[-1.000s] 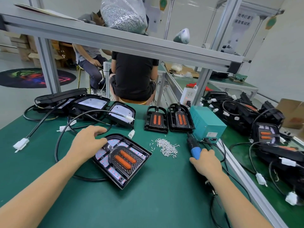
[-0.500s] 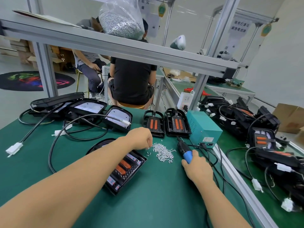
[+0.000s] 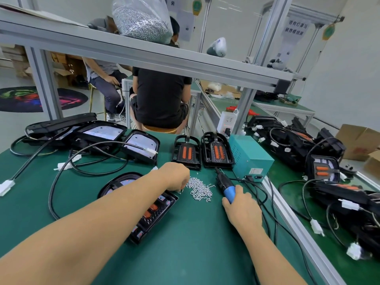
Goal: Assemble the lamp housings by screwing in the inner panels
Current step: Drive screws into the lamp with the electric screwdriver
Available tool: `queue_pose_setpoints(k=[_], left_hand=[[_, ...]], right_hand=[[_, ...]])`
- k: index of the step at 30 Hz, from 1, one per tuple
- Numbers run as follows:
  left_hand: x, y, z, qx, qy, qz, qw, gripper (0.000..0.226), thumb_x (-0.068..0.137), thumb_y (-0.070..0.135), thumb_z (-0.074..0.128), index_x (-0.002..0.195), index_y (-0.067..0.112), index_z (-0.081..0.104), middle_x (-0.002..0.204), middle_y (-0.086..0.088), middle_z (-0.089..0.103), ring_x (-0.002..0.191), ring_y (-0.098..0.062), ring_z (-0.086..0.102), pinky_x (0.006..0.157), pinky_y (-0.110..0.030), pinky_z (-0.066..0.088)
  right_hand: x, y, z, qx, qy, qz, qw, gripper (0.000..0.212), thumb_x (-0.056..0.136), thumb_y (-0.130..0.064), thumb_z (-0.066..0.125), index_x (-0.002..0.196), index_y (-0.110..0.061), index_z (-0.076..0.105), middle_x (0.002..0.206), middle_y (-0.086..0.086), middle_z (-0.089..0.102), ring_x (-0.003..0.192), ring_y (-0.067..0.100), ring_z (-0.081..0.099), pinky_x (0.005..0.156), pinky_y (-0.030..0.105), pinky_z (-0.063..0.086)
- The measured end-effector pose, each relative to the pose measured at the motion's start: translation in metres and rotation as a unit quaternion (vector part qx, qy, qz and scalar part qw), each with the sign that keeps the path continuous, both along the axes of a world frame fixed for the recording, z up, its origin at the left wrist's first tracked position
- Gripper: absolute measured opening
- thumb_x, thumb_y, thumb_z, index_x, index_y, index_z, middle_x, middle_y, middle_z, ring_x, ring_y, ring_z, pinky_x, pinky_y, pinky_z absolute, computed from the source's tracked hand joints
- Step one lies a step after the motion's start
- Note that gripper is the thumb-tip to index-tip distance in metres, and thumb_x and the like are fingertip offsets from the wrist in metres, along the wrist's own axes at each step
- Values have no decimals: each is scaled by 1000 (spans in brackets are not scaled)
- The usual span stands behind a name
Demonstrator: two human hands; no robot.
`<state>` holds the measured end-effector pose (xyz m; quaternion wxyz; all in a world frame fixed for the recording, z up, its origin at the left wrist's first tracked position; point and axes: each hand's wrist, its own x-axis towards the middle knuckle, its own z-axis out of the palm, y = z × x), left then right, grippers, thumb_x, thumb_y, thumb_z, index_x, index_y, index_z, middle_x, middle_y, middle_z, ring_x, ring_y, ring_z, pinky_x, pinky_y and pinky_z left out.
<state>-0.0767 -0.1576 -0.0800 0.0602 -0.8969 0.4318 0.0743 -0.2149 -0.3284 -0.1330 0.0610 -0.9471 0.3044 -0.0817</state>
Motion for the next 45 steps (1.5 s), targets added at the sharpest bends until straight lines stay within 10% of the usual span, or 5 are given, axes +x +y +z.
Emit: queue_pose_setpoints(k=[12,17,32,37,45], left_hand=[[-11,-6,0,106,-43,-52,992,32,85,7,50,59,12,32,59,-1,34,50,-16,30,44,-27,25],[-7,5,7,-97,115,30,988,21,84,6,50,63,7,45,62,-9,42,57,-23,34,52,-26,30],[-32,121,3,-665,502,243,496,13,86,-6,59,94,-1,68,82,-13,73,65,-15,68,58,-22,55],[-44,145,4,-700,528,253,409,24,72,3,66,96,0,65,78,-11,69,60,-14,64,53,-22,55],[-61,148,-2,-714,555,256,342,27,68,-1,65,95,1,62,75,-10,70,56,-13,63,50,-20,54]], right_hand=[[0,-1,-1,-4,-7,-1,1000,49,97,-48,43,135,-18,35,115,9,55,100,27,58,67,31,40],[0,-1,0,1,2,0,1000,48,97,-49,42,134,-18,35,114,8,55,99,26,58,67,30,40],[1,-18,33,175,68,9,982,38,87,-33,62,114,-13,44,94,3,58,80,22,56,65,29,40],[-3,-12,64,487,-137,-34,862,28,69,-8,72,93,-6,56,69,9,50,55,21,44,48,22,38],[-2,50,142,747,-421,95,506,22,88,0,48,101,-15,56,55,0,51,45,10,49,49,18,48]])
